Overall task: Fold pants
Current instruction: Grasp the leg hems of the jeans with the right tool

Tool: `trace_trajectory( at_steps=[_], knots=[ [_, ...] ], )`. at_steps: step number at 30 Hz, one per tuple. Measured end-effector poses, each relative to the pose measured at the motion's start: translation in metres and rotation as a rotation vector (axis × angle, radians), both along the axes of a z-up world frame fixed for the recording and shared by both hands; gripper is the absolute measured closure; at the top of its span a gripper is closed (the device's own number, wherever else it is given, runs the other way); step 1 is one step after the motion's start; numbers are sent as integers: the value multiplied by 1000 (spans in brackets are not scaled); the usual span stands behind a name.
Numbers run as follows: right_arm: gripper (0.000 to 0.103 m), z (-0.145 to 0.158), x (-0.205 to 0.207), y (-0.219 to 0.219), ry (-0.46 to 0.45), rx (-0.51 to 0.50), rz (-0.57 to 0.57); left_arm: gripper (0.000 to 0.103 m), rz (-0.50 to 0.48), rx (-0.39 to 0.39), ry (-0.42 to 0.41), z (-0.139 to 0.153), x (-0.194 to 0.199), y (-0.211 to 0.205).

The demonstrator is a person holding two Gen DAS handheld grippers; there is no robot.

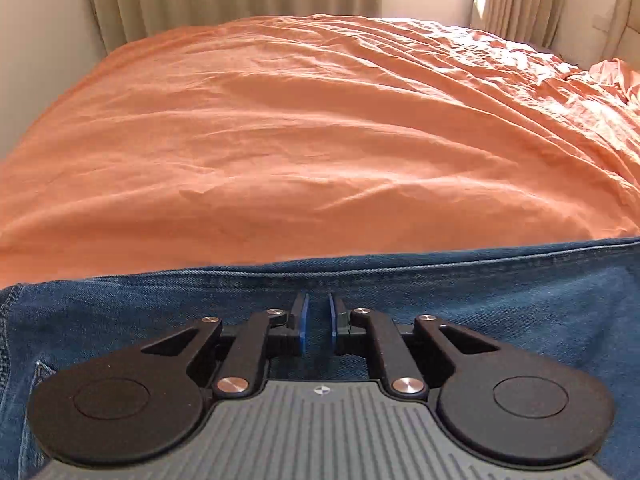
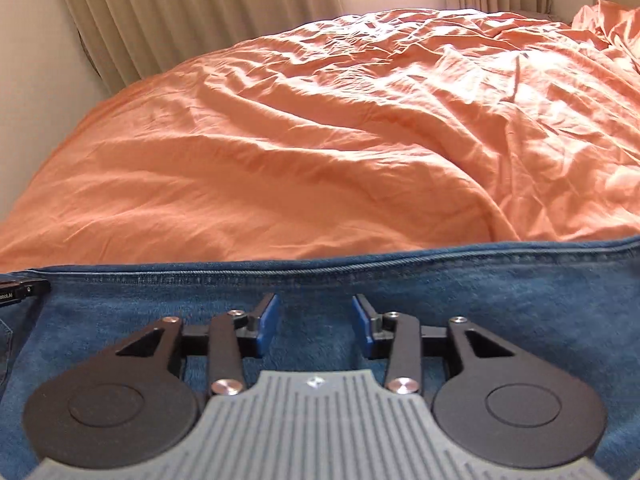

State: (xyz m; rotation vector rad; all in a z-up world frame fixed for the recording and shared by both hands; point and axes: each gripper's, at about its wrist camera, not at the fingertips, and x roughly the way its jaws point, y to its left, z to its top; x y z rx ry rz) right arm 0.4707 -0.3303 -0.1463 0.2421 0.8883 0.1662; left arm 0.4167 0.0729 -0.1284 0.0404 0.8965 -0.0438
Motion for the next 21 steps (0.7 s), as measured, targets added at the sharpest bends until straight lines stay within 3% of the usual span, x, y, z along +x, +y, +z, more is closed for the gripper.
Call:
trace_trajectory(
  at_steps=[5, 8, 13, 16, 18, 21],
  knots=[
    [65, 17, -55, -78, -18, 79, -138, 89, -86, -29, 16, 10, -18, -45],
    [60, 21, -92, -136, -31, 136, -255, 83, -161, -91, 59, 9, -26, -80],
    [58, -2, -128, -221, 27, 216, -431, 83, -256, -63, 95, 1, -31, -140],
    [60, -12, -142, -247, 18, 176, -475, 83, -311, -69, 121, -2, -33, -170],
    [63, -18, -148, -263, 11, 224, -486, 83, -343, -54, 127, -5, -35, -190],
    [61, -15, -155, -274, -7, 298, -498, 82, -386, -40, 136, -8, -38, -215]
  ],
)
